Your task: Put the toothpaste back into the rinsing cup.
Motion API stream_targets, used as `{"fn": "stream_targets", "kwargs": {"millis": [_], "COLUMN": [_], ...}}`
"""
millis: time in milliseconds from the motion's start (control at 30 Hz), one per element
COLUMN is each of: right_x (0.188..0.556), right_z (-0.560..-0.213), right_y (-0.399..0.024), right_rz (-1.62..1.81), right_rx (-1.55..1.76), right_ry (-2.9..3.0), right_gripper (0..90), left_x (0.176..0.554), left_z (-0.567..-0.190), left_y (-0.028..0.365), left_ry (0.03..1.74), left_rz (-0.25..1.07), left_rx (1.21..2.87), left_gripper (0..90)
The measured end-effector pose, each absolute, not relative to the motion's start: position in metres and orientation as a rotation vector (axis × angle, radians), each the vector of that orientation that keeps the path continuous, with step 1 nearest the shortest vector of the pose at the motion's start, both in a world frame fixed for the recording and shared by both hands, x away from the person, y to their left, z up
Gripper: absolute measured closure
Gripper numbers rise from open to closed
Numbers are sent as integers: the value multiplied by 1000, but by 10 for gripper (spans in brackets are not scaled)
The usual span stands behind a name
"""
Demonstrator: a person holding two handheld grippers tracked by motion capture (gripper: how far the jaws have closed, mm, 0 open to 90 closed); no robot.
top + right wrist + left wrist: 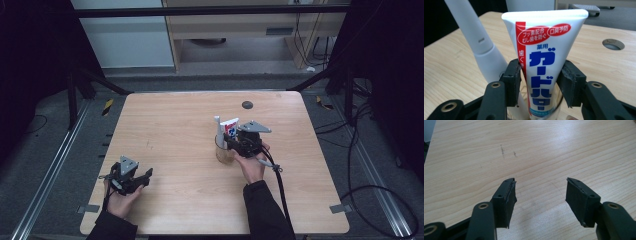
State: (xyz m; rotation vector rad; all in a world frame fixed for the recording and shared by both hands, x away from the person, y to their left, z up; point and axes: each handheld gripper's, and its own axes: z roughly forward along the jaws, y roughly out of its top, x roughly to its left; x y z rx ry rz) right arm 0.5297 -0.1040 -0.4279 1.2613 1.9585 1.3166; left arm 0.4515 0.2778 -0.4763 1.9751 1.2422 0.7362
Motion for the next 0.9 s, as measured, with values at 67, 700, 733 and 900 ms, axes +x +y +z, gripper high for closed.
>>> {"fn": "stream_targets", "kwargs": {"millis": [67, 700, 733, 900], "right_x": [528, 498, 496, 483], "right_z": [-430, -410, -412, -429], "right_y": [-106, -167, -173, -199], "right_rz": [1297, 1228, 1228, 1161], "right_rx": [1269, 1313, 1321, 1344], "right_ry": [1969, 1978, 1977, 1982], "right_gripper": [533, 247, 214, 148], "left_x": [452, 452, 452, 453], "left_z": [-476, -476, -477, -477], "left_y": [278, 278, 278, 281], "left_ry": [1243, 1252, 1255, 1266], "left_rz": [736, 724, 719, 710], "left_rx": [1975, 1978, 1980, 1983], "left_gripper": [404, 400, 399, 393]}}
